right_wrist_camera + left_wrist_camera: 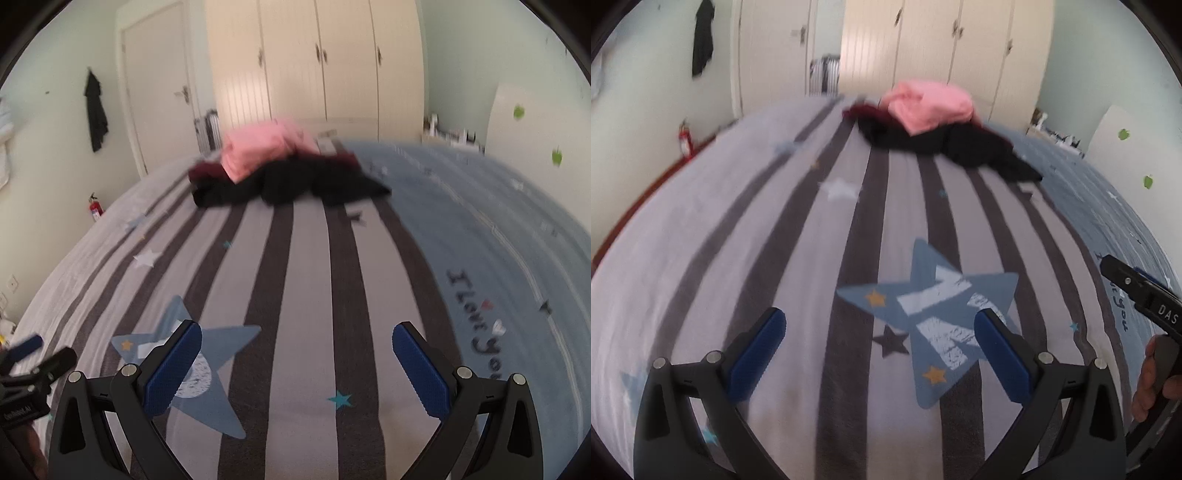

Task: Fold clothes
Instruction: 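Move both tools toward the pink T-shirt on the clothes pile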

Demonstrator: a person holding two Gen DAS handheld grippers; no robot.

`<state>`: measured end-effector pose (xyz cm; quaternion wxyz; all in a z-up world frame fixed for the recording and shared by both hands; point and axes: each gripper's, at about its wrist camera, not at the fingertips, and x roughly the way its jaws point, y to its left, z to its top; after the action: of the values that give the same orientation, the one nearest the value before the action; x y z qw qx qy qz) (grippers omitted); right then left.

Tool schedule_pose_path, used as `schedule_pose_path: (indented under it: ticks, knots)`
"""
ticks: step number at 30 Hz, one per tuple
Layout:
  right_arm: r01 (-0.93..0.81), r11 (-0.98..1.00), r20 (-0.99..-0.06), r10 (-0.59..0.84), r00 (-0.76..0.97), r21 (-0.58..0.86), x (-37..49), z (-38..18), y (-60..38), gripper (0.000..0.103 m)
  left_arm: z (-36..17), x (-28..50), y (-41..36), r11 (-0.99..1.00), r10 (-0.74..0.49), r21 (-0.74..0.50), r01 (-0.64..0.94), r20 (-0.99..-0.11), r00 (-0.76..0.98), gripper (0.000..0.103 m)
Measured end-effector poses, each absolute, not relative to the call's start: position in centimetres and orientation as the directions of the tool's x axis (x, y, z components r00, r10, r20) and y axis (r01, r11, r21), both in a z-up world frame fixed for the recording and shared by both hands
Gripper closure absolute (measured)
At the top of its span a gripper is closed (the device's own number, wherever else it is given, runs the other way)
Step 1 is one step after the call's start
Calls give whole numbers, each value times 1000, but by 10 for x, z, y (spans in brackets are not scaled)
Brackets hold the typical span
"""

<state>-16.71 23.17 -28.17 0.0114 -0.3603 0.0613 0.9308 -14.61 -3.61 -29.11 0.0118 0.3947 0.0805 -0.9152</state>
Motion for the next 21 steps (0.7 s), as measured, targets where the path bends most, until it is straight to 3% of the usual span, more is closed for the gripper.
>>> schedule_pose_path:
  ticks: [11,17,21]
  knots:
    - [-40,-986,-733,-92,-674,160,-223,-207,263,1,-180,-230,-13,-983,-27,-110,148,-711,-702,2]
    - [-18,-986,-725,-111,-680,167,-302,-195,267,1,-175,-337,-7,-990,43,-125,64,-705,-708,2]
    - [-37,-982,-720,-108,-686,182,-365,-203,268,1,-189,-420,-8,-991,109,-136,-15,-720,-685,14]
